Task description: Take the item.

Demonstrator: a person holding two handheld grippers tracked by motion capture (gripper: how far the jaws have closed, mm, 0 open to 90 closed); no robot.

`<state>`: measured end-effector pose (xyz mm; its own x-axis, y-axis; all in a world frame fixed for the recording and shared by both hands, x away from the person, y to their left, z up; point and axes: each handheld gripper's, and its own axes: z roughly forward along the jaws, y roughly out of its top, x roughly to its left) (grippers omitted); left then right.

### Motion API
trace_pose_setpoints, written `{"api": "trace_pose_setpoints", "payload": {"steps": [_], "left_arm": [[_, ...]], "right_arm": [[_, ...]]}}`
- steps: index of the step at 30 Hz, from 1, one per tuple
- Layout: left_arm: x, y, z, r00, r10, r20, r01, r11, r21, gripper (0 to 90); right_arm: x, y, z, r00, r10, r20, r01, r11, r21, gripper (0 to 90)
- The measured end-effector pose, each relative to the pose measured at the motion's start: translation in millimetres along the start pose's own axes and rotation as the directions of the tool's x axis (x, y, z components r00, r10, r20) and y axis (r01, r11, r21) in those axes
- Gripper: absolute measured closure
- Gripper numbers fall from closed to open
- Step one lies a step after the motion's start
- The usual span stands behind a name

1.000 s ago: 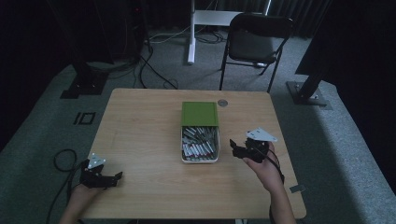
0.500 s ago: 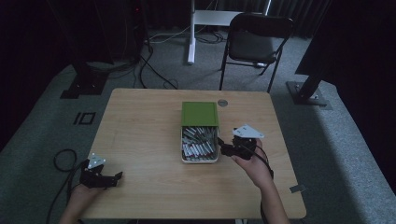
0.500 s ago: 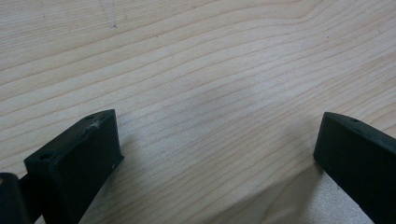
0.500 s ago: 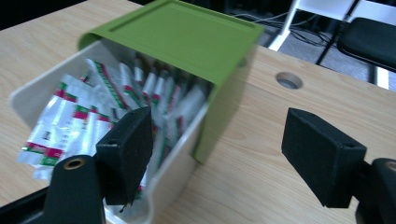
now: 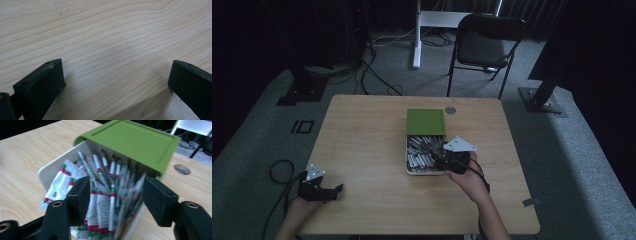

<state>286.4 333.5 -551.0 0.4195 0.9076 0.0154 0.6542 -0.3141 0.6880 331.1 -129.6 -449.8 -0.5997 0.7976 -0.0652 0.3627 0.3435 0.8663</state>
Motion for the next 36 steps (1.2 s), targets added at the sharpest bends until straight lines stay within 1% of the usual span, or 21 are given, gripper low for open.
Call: {"api": "trace_pose_setpoints", "payload": {"steps": [1,3,5,6,7,9,10,11,12,16,19,20,25,27,28,30,31,33,34,35,36], "left_arm": [[0.0,0.0,0.0,1.0,0.0,0.0,0.0,1.0,0.0,1.4],[0.0,0.0,0.0,1.0,-0.001,0.0,0.001,1.0,-0.001,1.4],[0.0,0.0,0.0,1.0,0.0,0.0,0.0,1.0,0.0,1.4],[0.0,0.0,0.0,1.0,0.0,0.0,0.0,1.0,0.0,1.4],[0.0,0.0,0.0,1.0,0.0,0.0,0.0,1.0,0.0,1.4],[0.0,0.0,0.0,1.0,0.0,0.0,0.0,1.0,0.0,1.3],[0.0,0.0,0.0,1.0,0.0,0.0,0.0,1.0,0.0,1.3],[0.0,0.0,0.0,1.0,0.0,0.0,0.0,1.0,0.0,1.3],[0.0,0.0,0.0,1.0,0.0,0.0,0.0,1.0,0.0,1.4],[0.0,0.0,0.0,1.0,0.0,0.0,0.0,1.0,0.0,1.4],[0.1,0.0,-0.1,1.0,0.001,0.0,-0.001,1.0,0.0,1.3],[0.1,0.0,-0.1,1.0,0.001,0.0,-0.001,1.0,0.001,1.4],[0.1,0.0,-0.1,1.0,0.002,0.0,-0.002,1.0,0.001,1.4],[0.1,0.0,-0.1,1.0,0.002,0.0,-0.002,1.0,0.001,1.4],[0.1,0.0,-0.1,1.0,0.001,0.0,-0.001,1.0,0.001,1.4],[0.1,0.0,-0.1,1.0,0.002,0.0,-0.002,1.0,0.001,1.4],[0.1,0.0,-0.1,1.0,0.002,0.0,-0.002,1.0,0.001,1.4],[0.1,0.0,-0.1,1.0,0.002,0.0,-0.002,1.0,0.001,1.4],[0.1,0.0,-0.1,1.0,0.001,0.0,-0.001,1.0,0.001,1.4],[0.2,0.0,-0.1,1.0,0.002,0.0,-0.002,1.0,0.001,1.4],[0.1,0.0,-0.1,1.0,0.001,0.0,-0.001,1.0,0.001,1.4]], "right_arm": [[1.9,-0.8,1.3,0.9999,-0.011,-0.002,0.011,1.0,-0.001,45.8],[4.6,-2.7,3.4,0.9996,0.0,-0.027,0.001,1.0,0.014,49.4],[6.7,-5.2,5.0,0.9996,-0.022,-0.02,0.022,1.0,0.013,56.3],[7.1,-6.3,5.8,0.9995,-0.017,-0.026,0.018,1.0,0.011,62.6],[6.8,-8.4,7.2,0.9989,-0.014,-0.045,0.014,1.0,0.008,66.4],[7.2,-9.7,8.2,0.9987,-0.02,-0.046,0.02,1.0,0.014,68.1],[7.5,-12.0,10.1,0.9987,-0.035,-0.037,0.036,0.999,0.023,72.1],[8.3,-15.4,12.6,0.9987,-0.026,-0.044,0.028,0.999,0.036,75.3],[9.1,-16.9,14.0,0.999,-0.033,-0.03,0.035,0.998,0.043,75.6],[10.7,-21.0,18.6,0.9987,-0.027,-0.043,0.03,0.997,0.065,75.4],[12.9,-24.6,23.6,0.9985,-0.038,-0.038,0.041,0.995,0.09,76.0],[13.5,-25.4,24.8,0.9988,-0.036,-0.034,0.039,0.995,0.094,76.3],[17.7,-28.4,30.7,0.9978,-0.066,-0.004,0.066,0.99,0.123,77.7],[20.2,-28.3,32.3,0.9967,-0.079,0.015,0.076,0.988,0.133,77.8],[22.4,-28.5,33.4,0.9938,-0.107,0.03,0.102,0.984,0.145,77.9],[24.6,-29.2,35.3,0.9923,-0.116,0.043,0.109,0.983,0.15,77.8],[27.5,-29.2,37.2,0.9871,-0.144,0.069,0.131,0.978,0.165,77.7],[28.9,-29.3,38.1,0.9873,-0.137,0.081,0.122,0.978,0.169,77.7],[30.0,-29.3,39.2,0.9862,-0.138,0.092,0.121,0.978,0.173,77.7],[31.9,-29.3,40.4,0.9823,-0.151,0.11,0.129,0.974,0.184,77.9],[33.1,-29.3,41.0,0.9817,-0.148,0.12,0.124,0.974,0.188,78.5]]}}
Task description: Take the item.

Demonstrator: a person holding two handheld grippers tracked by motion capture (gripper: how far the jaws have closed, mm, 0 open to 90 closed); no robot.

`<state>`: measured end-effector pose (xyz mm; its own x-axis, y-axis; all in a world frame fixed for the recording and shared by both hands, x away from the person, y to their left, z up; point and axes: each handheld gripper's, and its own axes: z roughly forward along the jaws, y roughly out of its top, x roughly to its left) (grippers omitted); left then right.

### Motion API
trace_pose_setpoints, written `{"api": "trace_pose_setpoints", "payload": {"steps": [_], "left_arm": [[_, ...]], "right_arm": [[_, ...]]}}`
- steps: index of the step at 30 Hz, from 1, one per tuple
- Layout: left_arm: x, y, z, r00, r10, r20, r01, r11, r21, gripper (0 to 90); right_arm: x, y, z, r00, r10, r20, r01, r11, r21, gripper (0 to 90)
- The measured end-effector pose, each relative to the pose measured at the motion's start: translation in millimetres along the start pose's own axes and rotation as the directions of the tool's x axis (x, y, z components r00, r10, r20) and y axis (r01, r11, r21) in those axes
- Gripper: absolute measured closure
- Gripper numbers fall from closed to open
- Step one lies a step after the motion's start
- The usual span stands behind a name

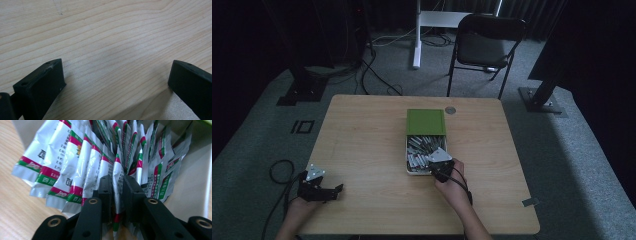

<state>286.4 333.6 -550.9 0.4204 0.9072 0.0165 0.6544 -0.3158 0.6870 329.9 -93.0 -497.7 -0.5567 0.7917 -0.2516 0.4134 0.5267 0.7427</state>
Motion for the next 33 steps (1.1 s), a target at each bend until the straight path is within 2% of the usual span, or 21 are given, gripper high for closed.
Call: {"api": "trace_pose_setpoints", "payload": {"steps": [5,7,15,28,33], "left_arm": [[0.0,0.0,0.0,1.0,0.0,0.0,0.0,1.0,0.0,1.4],[0.0,0.0,0.0,1.0,0.0,0.0,0.0,1.0,0.0,1.4],[0.0,0.0,0.0,1.0,0.0,0.0,0.0,1.0,0.0,1.4],[-0.2,0.0,0.1,1.0,-0.002,0.0,0.002,1.0,-0.002,1.4],[-0.1,0.0,0.2,1.0,-0.001,0.0,0.001,1.0,-0.003,1.4]], "right_arm": [[-0.6,-0.3,1.6,0.9988,0.04,0.028,-0.04,0.999,0.013,86.6],[-3.6,0.0,0.2,0.9969,0.075,0.024,-0.075,0.997,0.011,87.9],[-8.6,4.3,-7.4,0.9921,0.125,-0.01,-0.125,0.992,-0.009,88.2],[-18.6,22.3,-31.4,0.983,0.174,-0.06,-0.178,0.98,-0.083,88.4],[-27.9,30.1,-45.5,0.9759,0.207,-0.069,-0.215,0.967,-0.139,88.4]]}}
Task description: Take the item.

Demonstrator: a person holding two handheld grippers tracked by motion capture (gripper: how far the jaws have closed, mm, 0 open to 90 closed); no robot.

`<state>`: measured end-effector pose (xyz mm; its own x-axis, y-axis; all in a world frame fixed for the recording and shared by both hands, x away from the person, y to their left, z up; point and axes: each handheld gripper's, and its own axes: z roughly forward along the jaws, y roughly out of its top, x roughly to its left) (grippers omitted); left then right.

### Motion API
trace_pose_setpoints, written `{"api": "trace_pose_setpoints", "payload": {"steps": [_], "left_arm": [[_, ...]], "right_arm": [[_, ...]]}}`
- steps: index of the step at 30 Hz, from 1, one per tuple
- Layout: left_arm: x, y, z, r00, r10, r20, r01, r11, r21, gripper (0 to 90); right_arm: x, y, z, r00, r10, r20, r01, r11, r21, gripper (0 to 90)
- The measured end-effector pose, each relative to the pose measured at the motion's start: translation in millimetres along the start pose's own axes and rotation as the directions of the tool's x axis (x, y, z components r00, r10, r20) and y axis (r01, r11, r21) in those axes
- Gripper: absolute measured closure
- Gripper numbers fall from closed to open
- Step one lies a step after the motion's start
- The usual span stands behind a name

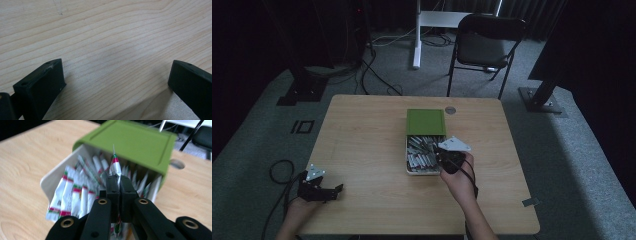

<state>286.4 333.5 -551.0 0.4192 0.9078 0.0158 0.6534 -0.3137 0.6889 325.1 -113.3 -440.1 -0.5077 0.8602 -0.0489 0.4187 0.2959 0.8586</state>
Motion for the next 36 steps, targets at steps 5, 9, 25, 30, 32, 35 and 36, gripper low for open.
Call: {"api": "trace_pose_setpoints", "payload": {"steps": [5,9,25,30,32,35,36], "left_arm": [[-0.1,0.0,-0.2,1.0,-0.001,0.001,0.001,1.0,0.002,1.4],[0.0,0.0,-0.1,1.0,0.0,0.001,0.0,1.0,0.001,1.4],[0.0,0.0,-0.1,1.0,0.0,0.0,0.0,1.0,0.001,1.4],[0.0,0.0,-0.1,1.0,0.0,0.001,0.0,1.0,0.001,1.4],[-0.1,0.0,-0.1,1.0,0.0,0.001,0.0,1.0,0.001,1.4],[0.0,0.0,-0.1,1.0,0.0,0.001,0.0,1.0,0.001,1.4],[0.0,0.0,-0.1,1.0,0.0,0.001,0.0,1.0,0.001,1.4]], "right_arm": [[-13.9,11.2,-13.2,0.9992,0.04,0.009,-0.039,0.997,-0.067,88.4],[-25.7,17.8,-21.8,0.998,0.058,0.024,-0.055,0.994,-0.097,88.4],[-79.6,-9.2,-6.4,0.9689,0.213,0.125,-0.2,0.973,-0.112,88.4],[-85.6,-27.0,11.5,0.9583,0.261,0.116,-0.252,0.964,-0.085,88.4],[-86.8,-33.3,19.3,0.9536,0.279,0.114,-0.272,0.96,-0.072,88.4],[-88.3,-41.1,28.9,0.9455,0.308,0.107,-0.303,0.951,-0.056,88.4],[-88.9,-43.7,32.1,0.9429,0.317,0.104,-0.312,0.948,-0.055,88.4]]}}
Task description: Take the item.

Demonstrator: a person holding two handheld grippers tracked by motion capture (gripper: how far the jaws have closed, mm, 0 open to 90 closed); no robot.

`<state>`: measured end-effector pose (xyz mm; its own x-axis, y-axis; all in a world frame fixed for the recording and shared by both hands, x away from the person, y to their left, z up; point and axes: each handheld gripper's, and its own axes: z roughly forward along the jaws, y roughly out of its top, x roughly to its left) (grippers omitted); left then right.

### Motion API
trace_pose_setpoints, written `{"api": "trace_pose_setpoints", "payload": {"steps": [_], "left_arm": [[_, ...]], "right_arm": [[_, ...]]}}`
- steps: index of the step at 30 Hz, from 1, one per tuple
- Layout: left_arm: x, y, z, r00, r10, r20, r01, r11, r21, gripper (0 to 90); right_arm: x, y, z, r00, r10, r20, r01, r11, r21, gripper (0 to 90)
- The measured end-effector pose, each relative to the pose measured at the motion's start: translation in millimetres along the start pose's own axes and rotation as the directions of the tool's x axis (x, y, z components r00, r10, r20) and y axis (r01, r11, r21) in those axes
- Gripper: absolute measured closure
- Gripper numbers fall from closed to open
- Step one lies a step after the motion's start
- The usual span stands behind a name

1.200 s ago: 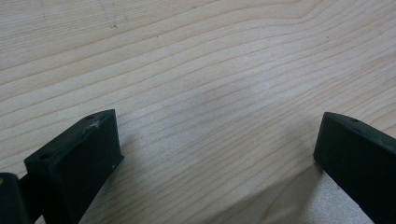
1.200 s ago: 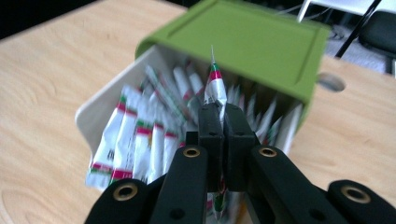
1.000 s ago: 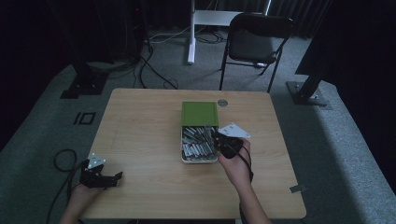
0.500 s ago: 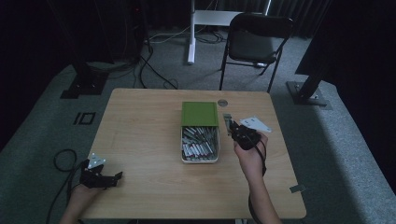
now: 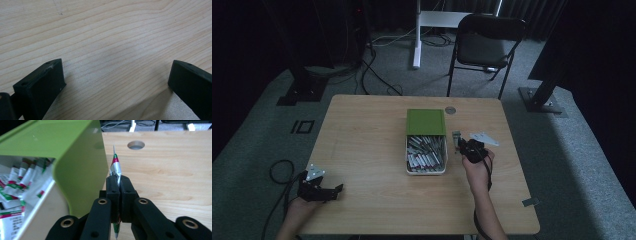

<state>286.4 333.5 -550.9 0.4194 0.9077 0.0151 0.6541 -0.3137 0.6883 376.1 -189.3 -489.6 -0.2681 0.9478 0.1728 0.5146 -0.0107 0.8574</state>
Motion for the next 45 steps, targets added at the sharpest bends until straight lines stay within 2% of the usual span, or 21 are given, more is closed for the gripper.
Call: {"api": "trace_pose_setpoints", "payload": {"steps": [9,13,16,20,26,31,34,37,45], "left_arm": [[0.0,0.0,0.0,1.0,0.0,0.0,0.0,1.0,0.0,1.4],[0.0,0.0,0.0,1.0,0.0,0.0,0.0,1.0,0.0,1.4],[0.0,0.0,0.0,1.0,0.0,0.0,0.0,1.0,0.0,1.4],[0.0,0.0,0.0,1.0,0.0,0.0,0.0,1.0,0.0,1.4],[0.0,0.0,0.0,1.0,0.0,0.0,0.0,1.0,0.0,1.4],[-0.1,0.0,0.0,1.0,0.0,0.0,0.0,1.0,0.0,1.4],[0.0,0.0,0.0,1.0,0.0,0.0,0.0,1.0,0.0,1.4],[0.0,0.0,0.0,1.0,0.0,0.0,0.0,1.0,0.0,1.4],[-0.1,0.0,0.0,1.0,0.0,0.0,0.0,1.0,0.0,1.4]], "right_arm": [[-9.2,-17.8,26.2,0.9966,0.081,-0.018,-0.08,0.995,0.056,88.4],[-15.3,-20.3,31.5,0.9933,0.114,-0.02,-0.113,0.992,0.061,88.3],[-21.9,-21.0,35.6,0.9941,0.108,-0.008,-0.107,0.991,0.077,87.6],[-30.6,-24.3,41.7,0.9956,0.094,0.001,-0.094,0.99,0.101,82.4],[-41.5,-26.0,46.0,0.9967,0.08,0.014,-0.081,0.989,0.12,66.0],[-49.9,-21.7,42.2,0.9987,0.049,0.014,-0.05,0.993,0.111,52.7],[-53.6,-21.1,39.3,0.9993,0.028,0.026,-0.031,0.991,0.129,47.3],[-56.3,-23.0,35.8,0.9994,0.004,0.035,-0.009,0.99,0.144,43.7],[-68.6,-30.9,22.6,0.998,-0.008,0.062,-0.001,0.988,0.154,36.5]]}}
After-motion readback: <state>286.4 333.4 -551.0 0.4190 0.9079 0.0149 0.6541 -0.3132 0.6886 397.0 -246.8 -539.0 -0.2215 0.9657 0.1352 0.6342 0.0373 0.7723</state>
